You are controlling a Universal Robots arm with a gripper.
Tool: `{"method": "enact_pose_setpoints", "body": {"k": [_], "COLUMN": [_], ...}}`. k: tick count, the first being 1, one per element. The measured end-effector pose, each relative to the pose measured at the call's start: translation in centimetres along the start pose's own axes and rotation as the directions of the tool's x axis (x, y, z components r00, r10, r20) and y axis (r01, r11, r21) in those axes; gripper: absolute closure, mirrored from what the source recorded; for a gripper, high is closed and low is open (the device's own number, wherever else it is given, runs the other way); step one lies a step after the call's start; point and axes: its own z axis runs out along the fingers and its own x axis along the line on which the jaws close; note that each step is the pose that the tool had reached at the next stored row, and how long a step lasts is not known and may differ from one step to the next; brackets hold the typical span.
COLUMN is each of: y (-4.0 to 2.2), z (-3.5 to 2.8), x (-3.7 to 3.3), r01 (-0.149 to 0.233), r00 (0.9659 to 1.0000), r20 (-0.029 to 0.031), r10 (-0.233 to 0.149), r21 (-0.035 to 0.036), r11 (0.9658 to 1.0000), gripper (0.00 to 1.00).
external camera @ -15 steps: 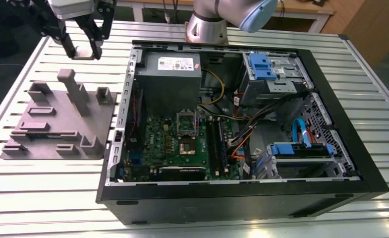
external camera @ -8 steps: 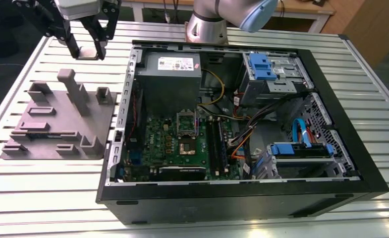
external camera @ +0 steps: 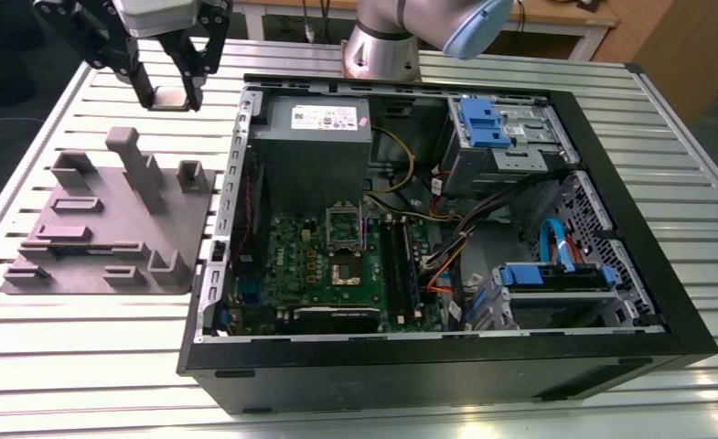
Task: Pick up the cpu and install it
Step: 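Pick up the cpu and move it towards the insertion slot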
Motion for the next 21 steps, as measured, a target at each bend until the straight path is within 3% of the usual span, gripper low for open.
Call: {"method": "enact_pose_setpoints", "body": {"k": [21], "y": [-0.01], "z": [0.01], "x": [-1.10], "r01": [0.000], "r00": [1.0000], "r20": [0.0000], "r10": [0.000], "r21": [0.0000], "r11": [1.0000], "gripper": [0.53]}}
